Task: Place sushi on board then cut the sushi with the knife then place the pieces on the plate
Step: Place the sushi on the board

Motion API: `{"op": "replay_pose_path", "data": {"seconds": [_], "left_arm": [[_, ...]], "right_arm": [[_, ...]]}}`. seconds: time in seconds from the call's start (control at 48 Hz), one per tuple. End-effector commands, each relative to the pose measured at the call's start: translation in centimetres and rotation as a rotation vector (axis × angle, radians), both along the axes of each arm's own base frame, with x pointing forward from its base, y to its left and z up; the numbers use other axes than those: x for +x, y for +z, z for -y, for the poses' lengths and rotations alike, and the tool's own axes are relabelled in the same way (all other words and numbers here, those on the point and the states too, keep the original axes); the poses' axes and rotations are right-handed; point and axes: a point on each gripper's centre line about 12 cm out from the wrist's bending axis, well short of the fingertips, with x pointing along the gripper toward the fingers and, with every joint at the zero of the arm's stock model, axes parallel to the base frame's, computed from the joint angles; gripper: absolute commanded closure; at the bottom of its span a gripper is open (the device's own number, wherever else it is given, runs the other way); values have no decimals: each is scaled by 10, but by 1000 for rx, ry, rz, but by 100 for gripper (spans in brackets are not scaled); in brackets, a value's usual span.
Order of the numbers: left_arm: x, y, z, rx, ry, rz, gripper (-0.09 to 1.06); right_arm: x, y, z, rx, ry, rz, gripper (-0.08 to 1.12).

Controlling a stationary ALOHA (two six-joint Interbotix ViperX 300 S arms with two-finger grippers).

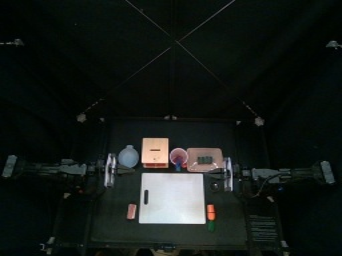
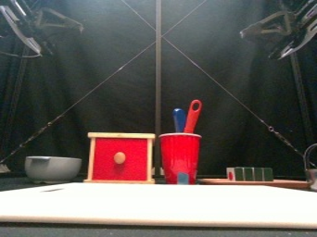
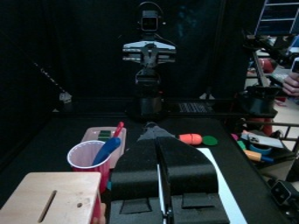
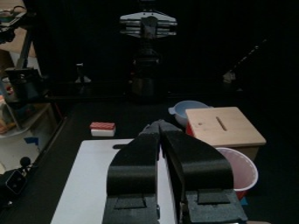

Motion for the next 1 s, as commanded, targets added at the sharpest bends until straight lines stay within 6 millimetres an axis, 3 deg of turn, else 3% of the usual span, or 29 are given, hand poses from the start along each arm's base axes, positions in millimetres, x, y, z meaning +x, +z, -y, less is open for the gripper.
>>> {"op": "replay_pose_path", "data": {"seconds": [0.021, 0.292, 0.646, 0.833, 1.0], "left_arm": [[7, 5, 1, 15, -6, 12, 100], [21, -5, 4, 46, -20, -43, 100], [38, -28, 6, 36, -30, -144, 100], [45, -40, 7, 35, -33, -194, 100], [49, -48, 6, 37, -32, -228, 100]], "right_arm": [[3, 2, 1, 11, -4, -3, 98], [15, -9, 10, 59, -50, -161, 98], [21, -35, 56, 78, -244, -575, 96], [23, -55, 71, 24, -293, -708, 76], [29, -68, 79, -21, -303, -777, 39]]}}
